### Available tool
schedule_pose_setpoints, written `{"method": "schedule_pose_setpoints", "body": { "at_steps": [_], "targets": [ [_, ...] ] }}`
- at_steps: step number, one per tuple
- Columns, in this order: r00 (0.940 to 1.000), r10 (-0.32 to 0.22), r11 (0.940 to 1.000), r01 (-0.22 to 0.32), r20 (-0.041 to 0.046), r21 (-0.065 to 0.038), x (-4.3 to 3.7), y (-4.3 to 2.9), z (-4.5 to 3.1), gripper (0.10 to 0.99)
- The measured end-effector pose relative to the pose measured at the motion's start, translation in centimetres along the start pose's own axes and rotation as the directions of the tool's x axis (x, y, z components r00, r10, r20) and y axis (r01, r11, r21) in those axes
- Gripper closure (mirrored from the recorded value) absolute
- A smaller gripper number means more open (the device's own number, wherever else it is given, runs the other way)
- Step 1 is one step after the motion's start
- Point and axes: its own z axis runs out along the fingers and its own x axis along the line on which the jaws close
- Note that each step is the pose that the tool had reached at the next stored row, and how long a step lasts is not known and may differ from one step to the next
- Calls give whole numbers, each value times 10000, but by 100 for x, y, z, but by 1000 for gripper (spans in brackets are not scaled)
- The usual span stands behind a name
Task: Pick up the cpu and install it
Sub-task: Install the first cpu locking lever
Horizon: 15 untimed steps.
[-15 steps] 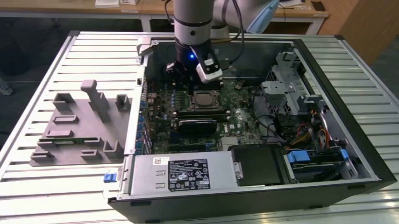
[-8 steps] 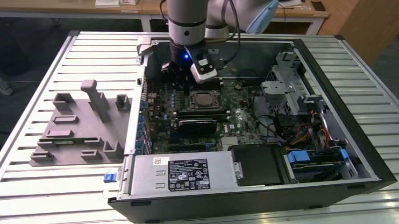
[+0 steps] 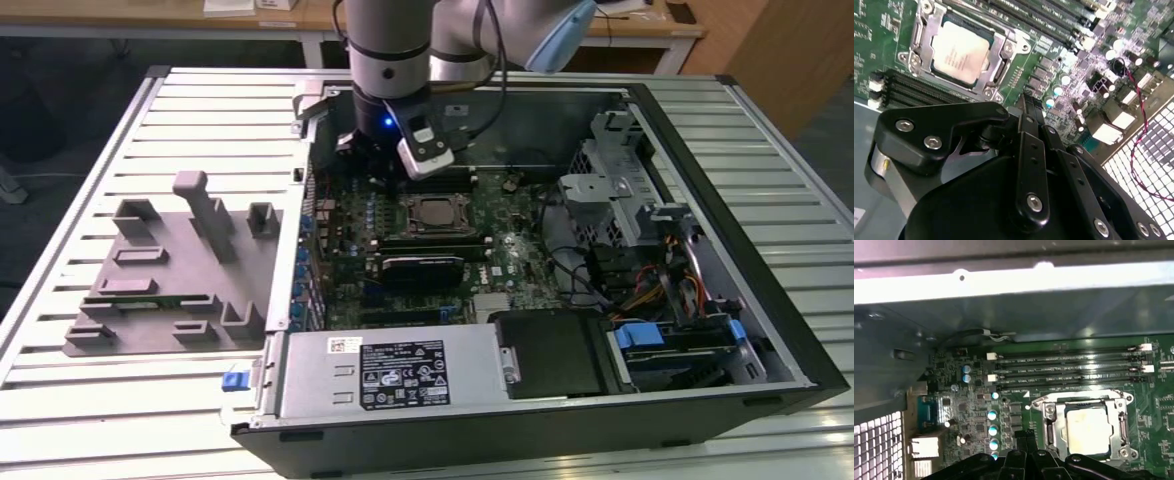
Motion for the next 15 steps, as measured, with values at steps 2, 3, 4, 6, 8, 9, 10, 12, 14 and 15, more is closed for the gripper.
{"method": "schedule_pose_setpoints", "body": {
  "at_steps": [2, 3, 4, 6, 8, 9, 10, 12, 14, 15],
  "targets": [
    [10000, -1, 10000, 1, -5, -53, 8, -1, -4, 980],
    [10000, -2, 10000, 2, -6, -71, 10, 0, -8, 980],
    [10000, -2, 10000, 2, -5, -77, 11, 0, -14, 980],
    [10000, -2, 10000, 2, -3, -80, 12, 1, -30, 980],
    [10000, -2, 10000, 2, 1, -81, 12, 3, -49, 980],
    [10000, -2, 10000, 2, 3, -80, 13, 3, -57, 980],
    [10000, -2, 10000, 2, 7, -82, 13, 4, -58, 980],
    [10000, -2, 10000, 2, 7, -84, 14, 4, -58, 980],
    [10000, 0, 10000, 0, 6, -86, 23, 3, -58, 980],
    [10000, -1, 10000, 1, 6, -89, 31, 1, -59, 980]
  ]
}}
